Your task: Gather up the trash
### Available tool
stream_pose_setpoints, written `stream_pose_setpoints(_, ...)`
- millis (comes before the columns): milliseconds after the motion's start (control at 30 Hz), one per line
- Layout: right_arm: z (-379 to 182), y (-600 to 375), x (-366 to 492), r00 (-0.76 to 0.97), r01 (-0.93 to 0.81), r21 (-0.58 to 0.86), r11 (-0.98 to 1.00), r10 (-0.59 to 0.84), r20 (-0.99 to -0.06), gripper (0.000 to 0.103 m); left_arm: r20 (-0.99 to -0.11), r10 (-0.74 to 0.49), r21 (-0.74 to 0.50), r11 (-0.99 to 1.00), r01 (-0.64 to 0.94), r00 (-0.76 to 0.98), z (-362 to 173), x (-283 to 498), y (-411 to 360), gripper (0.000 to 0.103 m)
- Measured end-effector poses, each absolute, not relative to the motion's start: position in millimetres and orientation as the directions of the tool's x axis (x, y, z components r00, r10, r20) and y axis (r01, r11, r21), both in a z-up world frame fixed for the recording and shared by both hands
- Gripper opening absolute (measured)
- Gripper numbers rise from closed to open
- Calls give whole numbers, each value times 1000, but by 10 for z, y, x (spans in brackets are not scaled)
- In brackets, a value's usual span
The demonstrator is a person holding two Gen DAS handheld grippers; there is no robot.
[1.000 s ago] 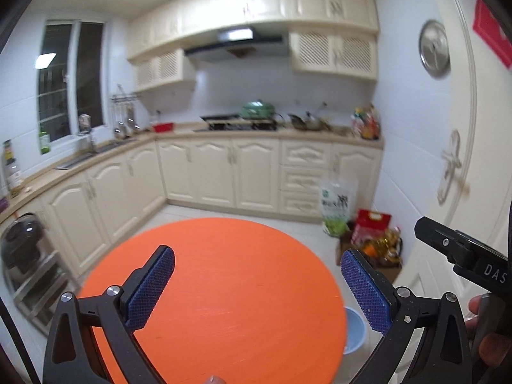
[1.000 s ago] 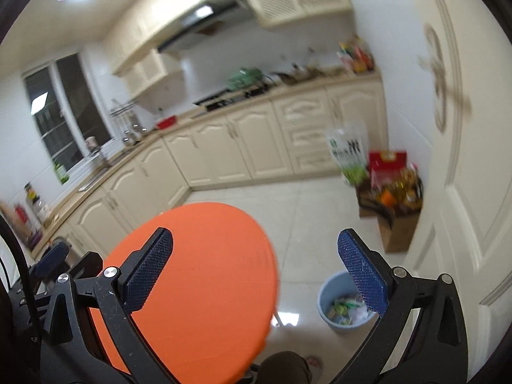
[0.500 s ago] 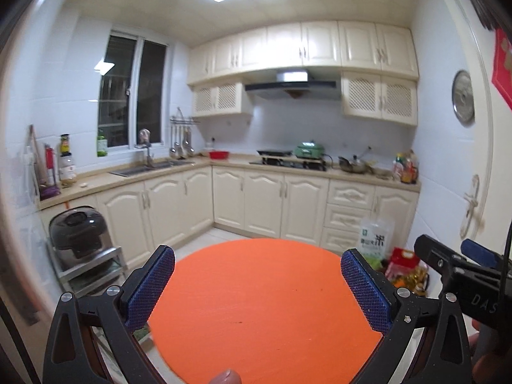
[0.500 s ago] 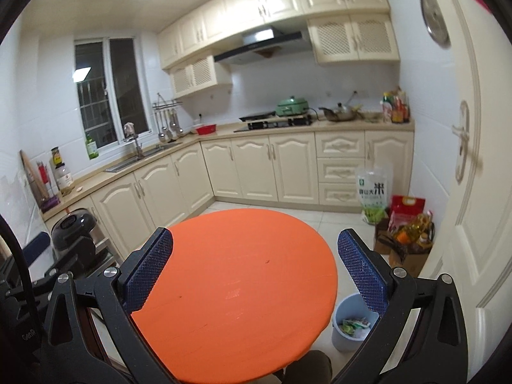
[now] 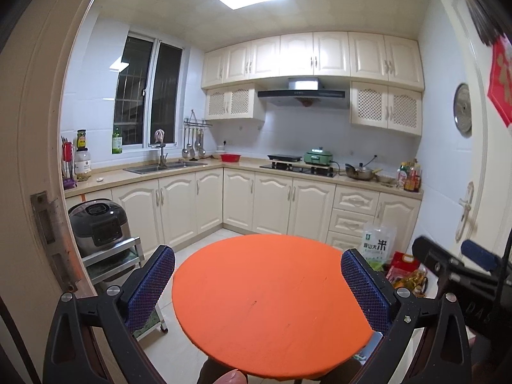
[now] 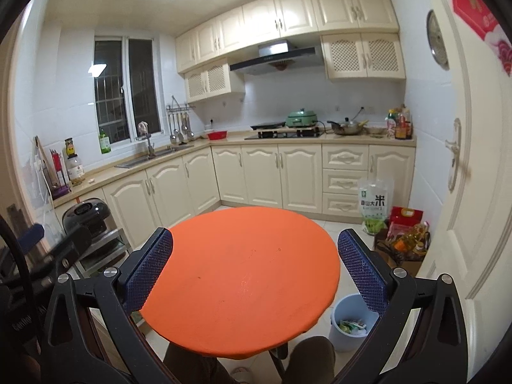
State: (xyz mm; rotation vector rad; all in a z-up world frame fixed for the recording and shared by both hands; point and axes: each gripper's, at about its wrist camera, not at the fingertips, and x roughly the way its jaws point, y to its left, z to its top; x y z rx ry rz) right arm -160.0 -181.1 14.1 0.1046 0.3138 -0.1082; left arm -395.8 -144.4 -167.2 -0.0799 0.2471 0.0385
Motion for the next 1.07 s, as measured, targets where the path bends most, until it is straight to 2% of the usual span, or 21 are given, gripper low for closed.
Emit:
stream_pose_setpoints(133, 192, -1730, -1632, 948, 127, 66, 990, -101, -302, 103, -237, 33, -81, 995, -53, 971, -1607, -4165, -1423, 102)
stream_pose_setpoints(567, 128, -1737, -1853, 945, 156, 70, 985, -128, -302, 103, -225, 15, -39, 999, -25, 974, -1356, -4131, -1526, 102)
stream_pose_setpoints(1067, 94, -1734, -1870, 942, 159, 69, 985, -131, -308, 103, -246, -21, -97, 995, -3, 969, -1293, -3985, -1527, 102)
